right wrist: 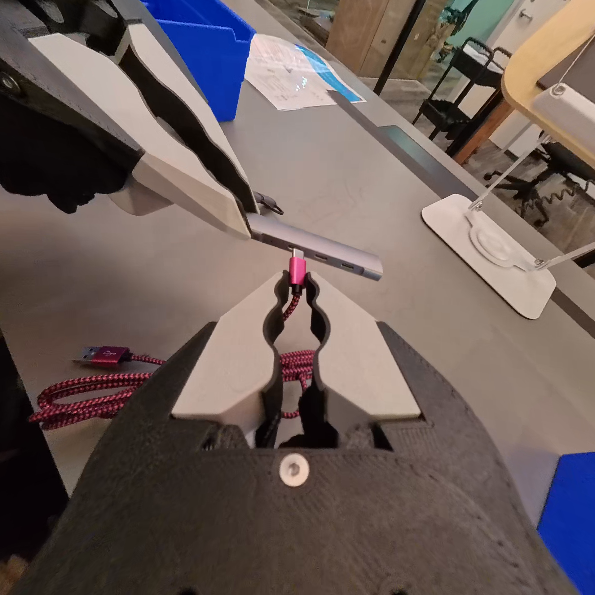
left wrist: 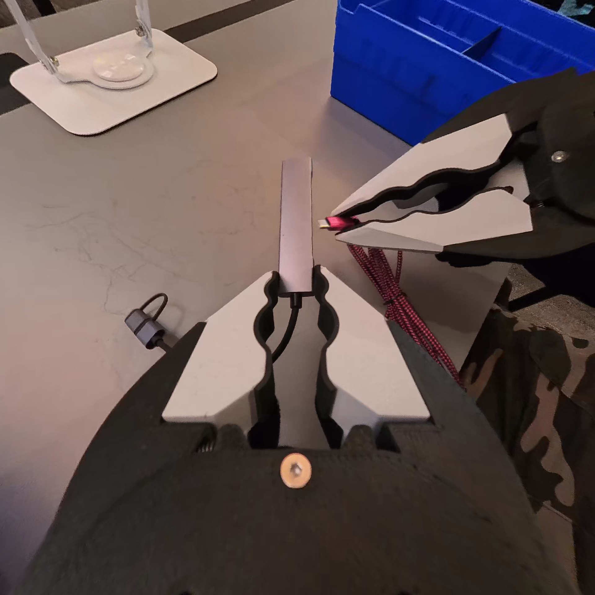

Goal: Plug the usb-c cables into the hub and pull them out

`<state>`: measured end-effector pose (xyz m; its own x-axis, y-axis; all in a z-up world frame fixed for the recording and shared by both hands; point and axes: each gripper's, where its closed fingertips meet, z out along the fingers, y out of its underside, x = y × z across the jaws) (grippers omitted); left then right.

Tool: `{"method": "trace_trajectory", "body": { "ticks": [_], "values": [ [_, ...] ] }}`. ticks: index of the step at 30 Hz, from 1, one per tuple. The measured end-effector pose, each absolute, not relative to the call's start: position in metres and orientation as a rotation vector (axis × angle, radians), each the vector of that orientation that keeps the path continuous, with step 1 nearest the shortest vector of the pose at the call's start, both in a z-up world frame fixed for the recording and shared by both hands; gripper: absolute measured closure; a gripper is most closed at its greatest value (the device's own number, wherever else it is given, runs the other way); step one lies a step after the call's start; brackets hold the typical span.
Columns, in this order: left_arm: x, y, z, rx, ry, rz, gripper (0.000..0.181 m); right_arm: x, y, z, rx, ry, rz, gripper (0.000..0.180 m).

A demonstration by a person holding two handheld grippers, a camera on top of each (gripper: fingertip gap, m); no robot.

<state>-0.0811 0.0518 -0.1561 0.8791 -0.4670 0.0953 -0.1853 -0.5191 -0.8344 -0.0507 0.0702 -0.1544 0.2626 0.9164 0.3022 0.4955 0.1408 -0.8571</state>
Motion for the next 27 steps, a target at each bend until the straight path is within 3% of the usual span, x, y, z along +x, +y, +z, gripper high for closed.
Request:
{"method": "trace_trajectory", "body": {
  "ticks": [18,27],
  "values": [
    [-0.079,0.053,-0.162,-2.132,0.496,-0.31,0.16,-0.049,0.073,-0.165,-1.525,-1.416,0.454,0.174],
    [-0.093,0.05,-0.233,-2.399,0.471,-0.288,0.16,-0.046,0.075,-0.171,-1.53,-1.403,0.496,0.176]
  ]
}}
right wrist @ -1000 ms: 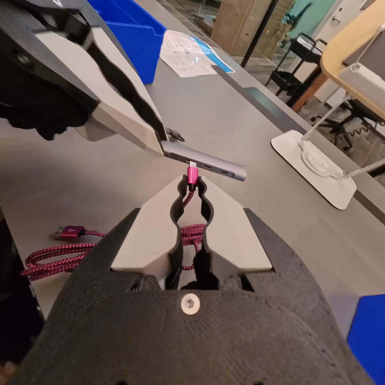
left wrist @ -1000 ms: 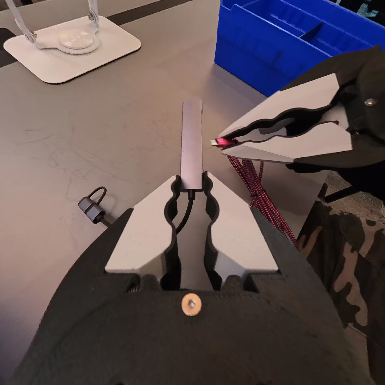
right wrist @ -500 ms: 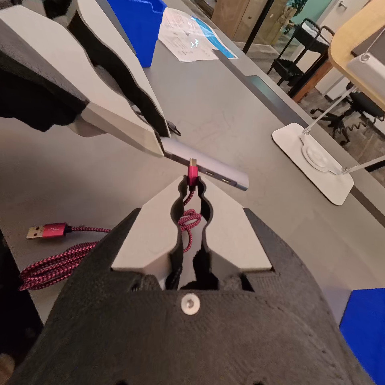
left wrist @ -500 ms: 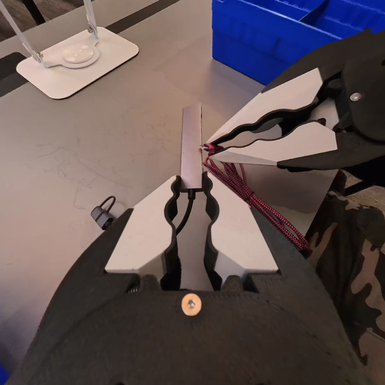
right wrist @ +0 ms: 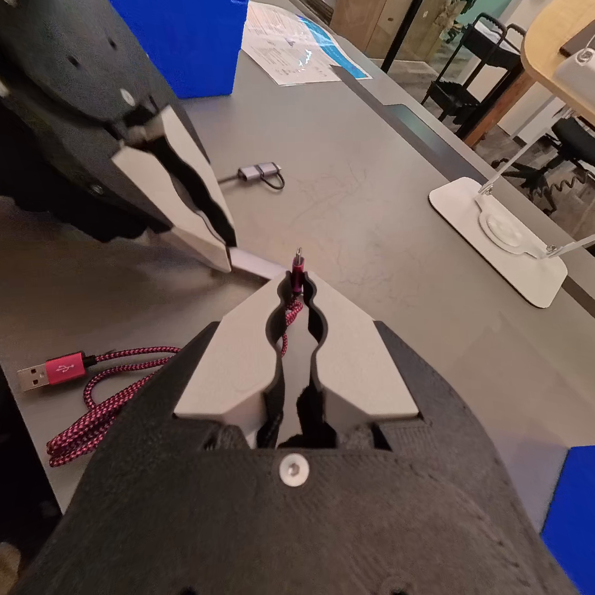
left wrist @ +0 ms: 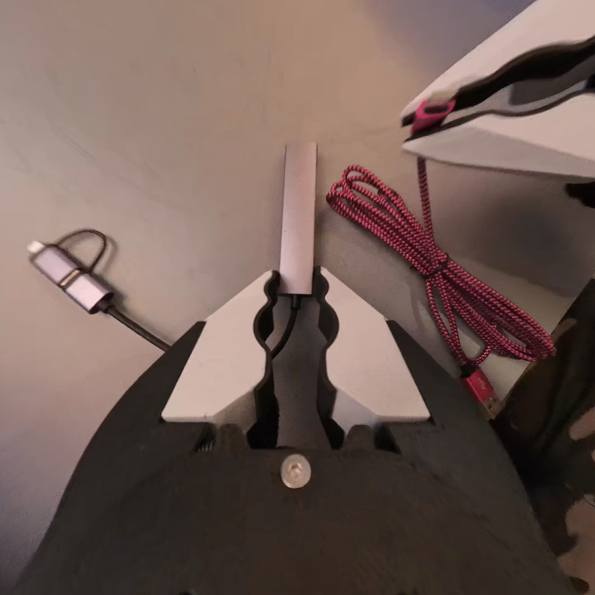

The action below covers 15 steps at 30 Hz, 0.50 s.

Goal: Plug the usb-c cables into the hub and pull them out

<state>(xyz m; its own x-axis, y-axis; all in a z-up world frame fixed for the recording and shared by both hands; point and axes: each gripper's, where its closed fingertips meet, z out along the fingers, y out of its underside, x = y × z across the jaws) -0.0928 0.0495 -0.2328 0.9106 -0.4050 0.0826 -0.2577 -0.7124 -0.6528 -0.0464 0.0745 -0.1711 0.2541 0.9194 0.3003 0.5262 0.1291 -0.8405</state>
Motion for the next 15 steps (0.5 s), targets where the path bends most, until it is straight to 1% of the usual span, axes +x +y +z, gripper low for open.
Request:
{"method": "trace_trajectory", "body": {
  "ticks": [2,4,5,10,15],
  "values": [
    [-0.09,0.051,-0.232,-2.367,0.44,-0.358,0.159,-0.047,0.073,-0.17,-1.507,-1.406,0.497,0.176],
    [-0.086,0.051,-0.222,-2.338,0.419,-0.424,0.147,-0.047,0.072,-0.168,-1.479,-1.413,0.486,0.176],
    [-0.083,0.052,-0.211,-2.306,0.409,-0.465,0.144,-0.047,0.071,-0.168,-1.465,-1.415,0.472,0.176],
    [-0.05,0.046,-0.148,-2.125,0.335,-0.86,0.145,-0.048,0.069,-0.164,-1.37,-1.448,0.347,0.176],
    [-0.037,0.042,-0.14,-2.112,0.346,-0.898,0.148,-0.053,0.061,-0.16,-1.26,-1.514,0.213,0.176]
  ]
}}
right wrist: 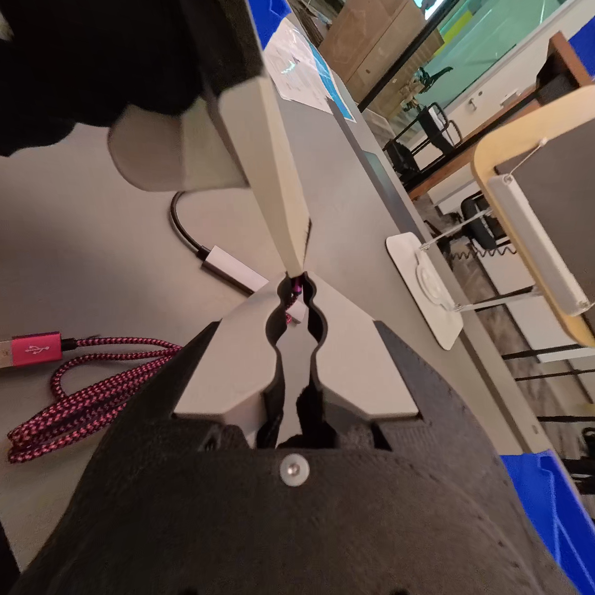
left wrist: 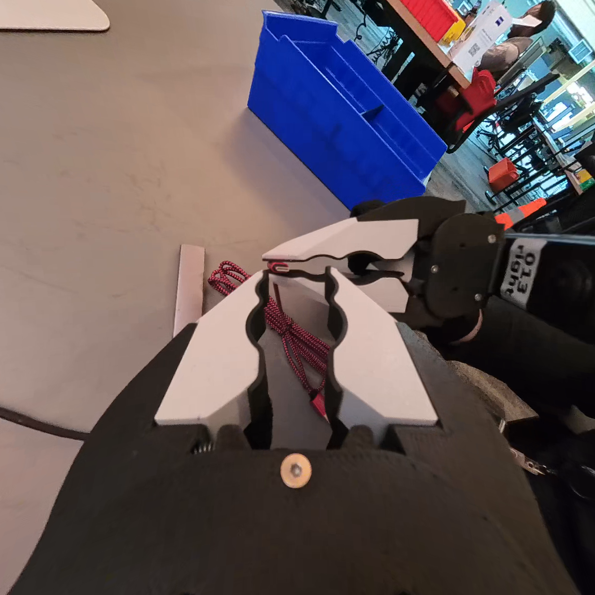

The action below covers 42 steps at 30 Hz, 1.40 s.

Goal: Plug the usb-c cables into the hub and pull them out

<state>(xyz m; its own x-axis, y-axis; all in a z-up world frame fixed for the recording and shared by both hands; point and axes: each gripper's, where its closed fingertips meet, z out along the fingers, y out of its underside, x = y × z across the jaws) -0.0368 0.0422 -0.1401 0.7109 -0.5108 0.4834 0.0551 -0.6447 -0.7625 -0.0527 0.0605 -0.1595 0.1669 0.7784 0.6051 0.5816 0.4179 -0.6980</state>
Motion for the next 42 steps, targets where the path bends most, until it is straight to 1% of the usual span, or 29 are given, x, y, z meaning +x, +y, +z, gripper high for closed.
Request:
{"method": "trace_trajectory", "body": {
  "ticks": [3,9,15,19,23,27,33,35,36,40,42],
  "values": [
    [-0.035,0.041,-0.144,-2.125,0.343,-0.913,0.154,-0.055,0.057,-0.157,-1.22,-1.532,0.167,0.176],
    [-0.041,0.042,-0.144,-2.112,0.31,-0.911,0.17,-0.057,0.052,-0.151,-1.168,-1.544,0.105,0.176],
    [-0.043,0.041,-0.137,-2.045,0.24,-1.08,0.173,-0.057,0.051,-0.144,-1.158,-1.518,0.131,0.175],
    [-0.044,0.039,-0.127,-1.957,0.227,-1.198,0.177,-0.057,0.048,-0.134,-1.165,-1.49,0.25,0.172],
    [-0.042,0.037,-0.123,-1.909,0.217,-1.288,0.178,-0.055,0.046,-0.13,-1.187,-1.471,0.393,0.173],
    [-0.041,0.036,-0.121,-1.879,0.205,-1.345,0.179,-0.053,0.045,-0.128,-1.166,-1.469,0.397,0.174],
    [-0.042,0.032,-0.105,-1.771,0.209,-1.47,0.181,-0.053,0.04,-0.121,-1.18,-1.425,0.585,0.159],
    [-0.042,0.029,-0.096,-1.711,0.211,-1.536,0.181,-0.053,0.037,-0.116,-1.195,-1.389,0.718,0.164],
    [-0.041,0.029,-0.097,-1.716,0.21,-1.54,0.181,-0.052,0.034,-0.114,-1.195,-1.385,0.776,0.174],
    [-0.04,0.032,-0.11,-1.764,0.196,-1.526,0.181,-0.05,0.042,-0.128,-1.273,-1.384,0.789,0.18],
    [-0.043,0.034,-0.119,-1.808,0.191,-1.49,0.181,-0.048,0.044,-0.132,-1.274,-1.392,0.769,0.18]
  ]
}}
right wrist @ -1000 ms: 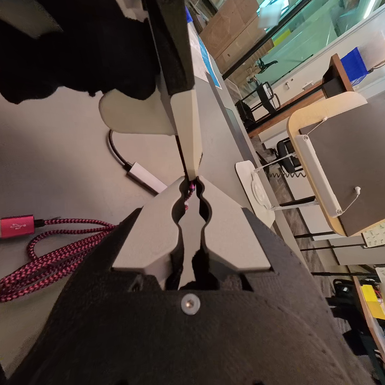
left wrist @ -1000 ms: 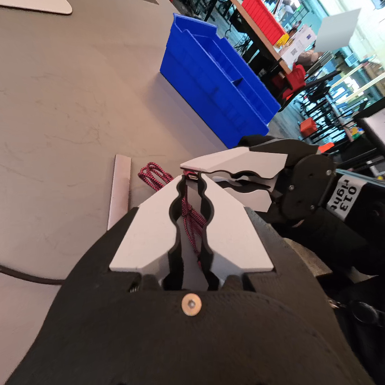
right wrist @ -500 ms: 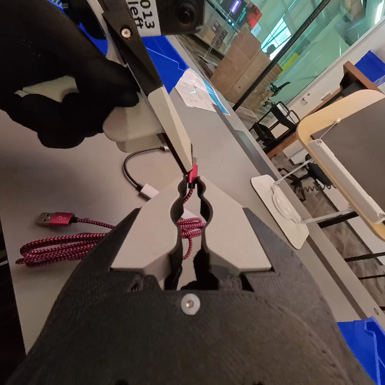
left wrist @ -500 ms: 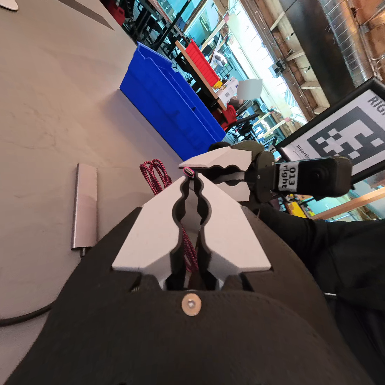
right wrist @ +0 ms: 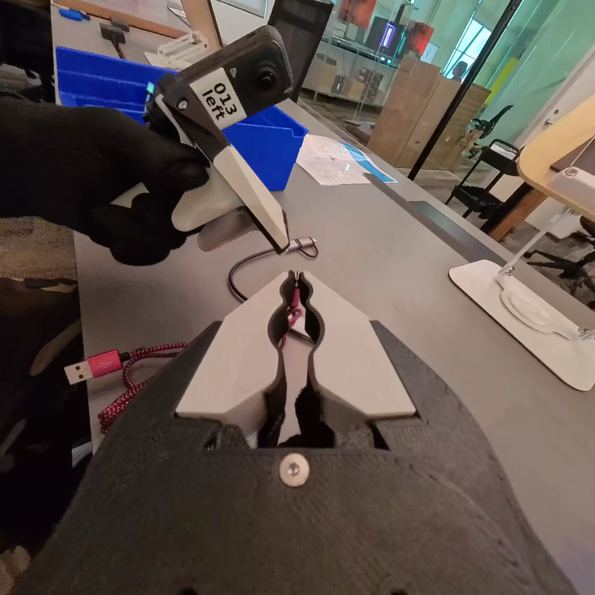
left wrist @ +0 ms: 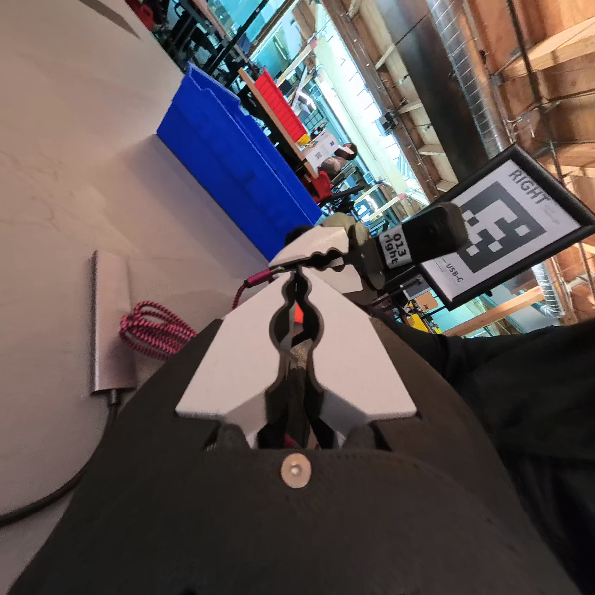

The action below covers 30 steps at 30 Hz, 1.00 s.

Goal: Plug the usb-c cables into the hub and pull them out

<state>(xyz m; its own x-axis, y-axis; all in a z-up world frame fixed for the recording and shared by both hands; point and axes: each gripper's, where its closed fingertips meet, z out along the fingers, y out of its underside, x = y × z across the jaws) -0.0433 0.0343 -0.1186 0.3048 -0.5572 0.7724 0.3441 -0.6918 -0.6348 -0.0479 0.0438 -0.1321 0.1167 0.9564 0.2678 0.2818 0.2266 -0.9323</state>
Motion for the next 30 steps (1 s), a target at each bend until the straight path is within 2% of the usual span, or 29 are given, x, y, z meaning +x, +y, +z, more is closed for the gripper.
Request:
{"method": "trace_trajectory", "body": {
  "ticks": [4,8,12,17,19,24,27,30],
  "values": [
    [-0.049,0.037,-0.126,-1.877,0.159,-1.475,0.179,-0.049,0.043,-0.134,-1.244,-1.428,0.676,0.18],
    [-0.04,0.034,-0.13,-1.937,0.196,-1.466,0.161,-0.051,0.043,-0.133,-1.183,-1.457,0.515,0.18],
    [-0.039,0.034,-0.13,-1.918,0.162,-1.53,0.157,-0.054,0.04,-0.132,-1.137,-1.483,0.427,0.18],
    [-0.048,0.038,-0.146,-1.955,0.141,-1.484,0.156,-0.054,0.043,-0.133,-1.218,-1.422,0.599,0.18],
    [-0.048,0.037,-0.159,-2.008,0.225,-1.333,0.157,-0.053,0.046,-0.13,-1.288,-1.345,0.753,0.18],
    [-0.037,0.04,-0.168,-2.039,0.448,-0.949,0.145,-0.051,0.051,-0.121,-1.385,-1.185,1.004,0.18],
    [-0.033,0.045,-0.168,-2.038,0.51,-0.792,0.151,-0.055,0.046,-0.118,-1.394,-1.162,1.076,0.18],
    [-0.031,0.045,-0.164,-2.016,0.501,-0.79,0.18,-0.059,0.04,-0.116,-1.384,-1.168,1.101,0.18]
  ]
}}
